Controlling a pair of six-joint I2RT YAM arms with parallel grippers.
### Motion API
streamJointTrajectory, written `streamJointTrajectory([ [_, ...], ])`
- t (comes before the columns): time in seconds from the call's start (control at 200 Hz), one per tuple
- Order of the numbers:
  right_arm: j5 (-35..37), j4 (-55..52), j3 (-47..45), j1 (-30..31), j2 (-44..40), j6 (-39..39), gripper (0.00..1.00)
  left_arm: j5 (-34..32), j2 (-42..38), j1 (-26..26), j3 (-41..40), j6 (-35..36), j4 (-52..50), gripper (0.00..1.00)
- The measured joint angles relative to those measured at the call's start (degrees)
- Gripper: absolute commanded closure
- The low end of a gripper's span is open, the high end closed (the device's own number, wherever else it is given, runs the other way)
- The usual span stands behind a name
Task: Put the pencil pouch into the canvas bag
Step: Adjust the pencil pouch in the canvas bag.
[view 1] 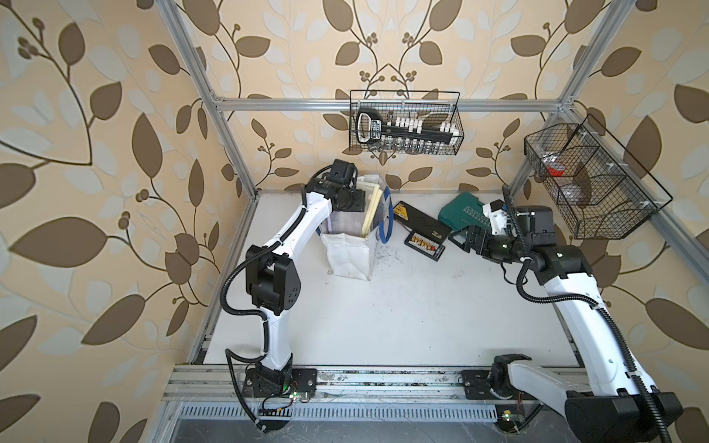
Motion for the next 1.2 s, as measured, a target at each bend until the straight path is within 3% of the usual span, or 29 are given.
streamJointTrajectory([
  [0.24,0.0,1.51,-0.02,0.0,0.04,0.15,0.0,-4.17,4.33,-0.7,-1.73,0.33,0.85,0.48],
  [0.705,0.2,4.37,-2.05,0.0,0.26,0.2,0.0,-4.76,8.79,-0.74,-2.32,1.92,0.04,0.46],
  [0.8,0.24,4.72,-2.89,0.0,0.26,0.2,0.0,-4.79,8.79,-0.74,-1.97,2.05,-1.14,0.37],
  [0.97,1.64,4.72,-3.32,0.0,0.24,0.13,0.0,-4.59,7.21,-0.76,-1.05,2.32,-4.96,0.02],
  [1.2,6.97,5.05,-3.74,0.0,-0.92,0.17,0.0,-2.93,-6.51,-3.78,-3.3,2.03,-8.35,0.01],
])
